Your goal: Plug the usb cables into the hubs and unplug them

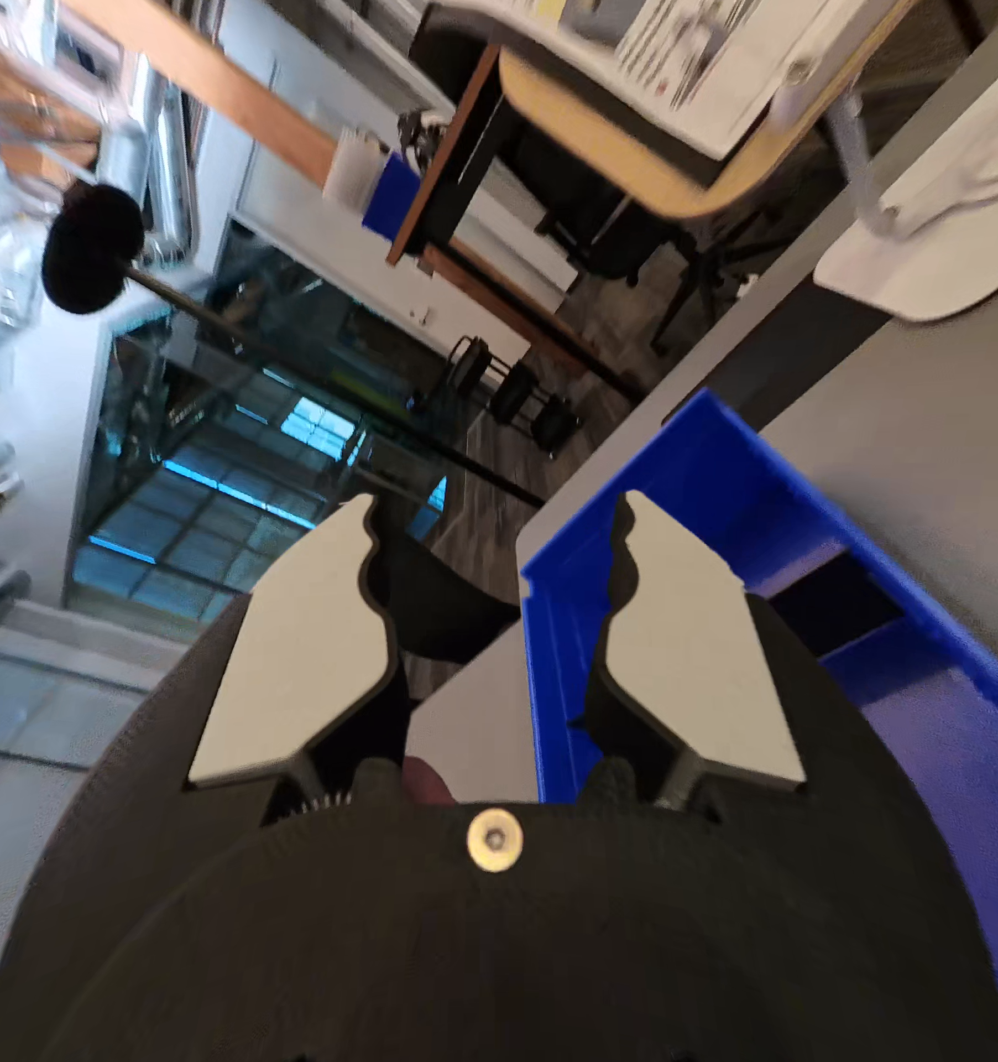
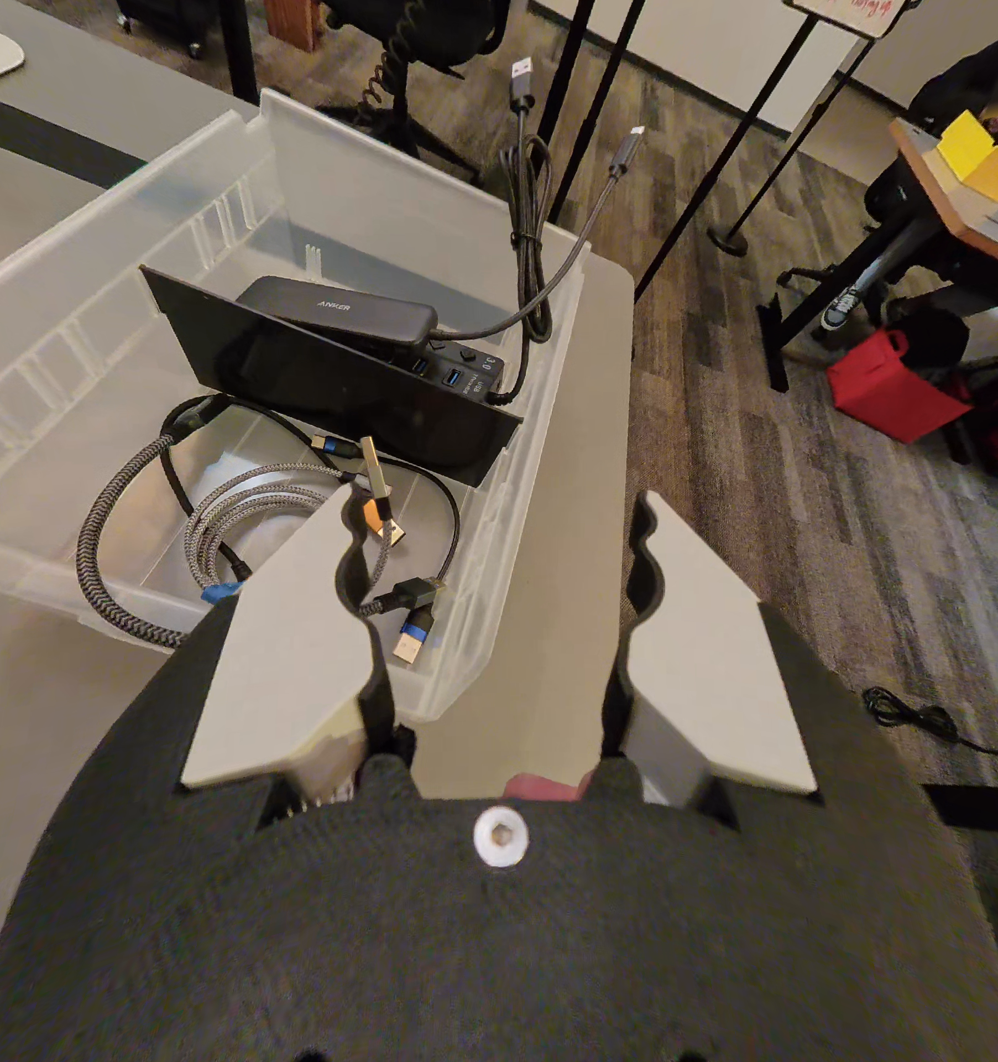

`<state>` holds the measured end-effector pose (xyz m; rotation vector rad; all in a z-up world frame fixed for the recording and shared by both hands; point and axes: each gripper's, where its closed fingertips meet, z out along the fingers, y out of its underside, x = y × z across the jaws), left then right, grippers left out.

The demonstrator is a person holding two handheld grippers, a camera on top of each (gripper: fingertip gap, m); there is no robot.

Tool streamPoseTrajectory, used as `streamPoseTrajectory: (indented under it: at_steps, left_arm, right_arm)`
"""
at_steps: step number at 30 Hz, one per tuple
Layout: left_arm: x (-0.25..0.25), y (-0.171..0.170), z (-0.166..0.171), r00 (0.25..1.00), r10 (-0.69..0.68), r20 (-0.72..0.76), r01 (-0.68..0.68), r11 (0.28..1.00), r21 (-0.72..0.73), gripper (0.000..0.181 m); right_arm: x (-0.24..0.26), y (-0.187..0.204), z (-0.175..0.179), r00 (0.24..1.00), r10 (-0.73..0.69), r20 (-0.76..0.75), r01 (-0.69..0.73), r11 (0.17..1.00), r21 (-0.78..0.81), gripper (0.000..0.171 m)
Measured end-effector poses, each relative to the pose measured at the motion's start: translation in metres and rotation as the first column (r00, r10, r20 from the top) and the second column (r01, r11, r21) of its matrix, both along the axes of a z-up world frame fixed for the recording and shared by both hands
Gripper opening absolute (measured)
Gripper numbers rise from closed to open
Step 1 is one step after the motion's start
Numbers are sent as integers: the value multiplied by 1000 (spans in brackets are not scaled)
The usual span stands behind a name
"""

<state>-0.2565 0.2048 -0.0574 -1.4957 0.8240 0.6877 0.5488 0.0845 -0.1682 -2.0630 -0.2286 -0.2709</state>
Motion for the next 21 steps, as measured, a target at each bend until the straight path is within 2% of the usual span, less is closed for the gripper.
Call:
streamPoseTrajectory:
  at_steps: [5,8,15,18,21]
  left_arm:
    - [-70,-4,-33,974,154,165,-148,988,-46,66]
    - [-102,-9,-44,958,255,127,-256,967,-9,64]
    - [-130,-14,-67,937,301,178,-301,953,-26,69]
    - [-143,-14,-79,923,319,216,-308,948,-84,78]
    - [-159,-14,-93,904,339,261,-311,939,-146,86]
  right_arm:
    - [0,2,-9,1000,-22,-20,22,1000,13,91]
    - [-1,2,-8,999,-42,-16,43,998,37,93]
    - [-9,6,6,998,-65,28,62,994,92,94]
    - [-3,7,-2,995,-85,43,82,995,63,96]
    - [0,8,-15,996,-87,-29,88,996,34,99]
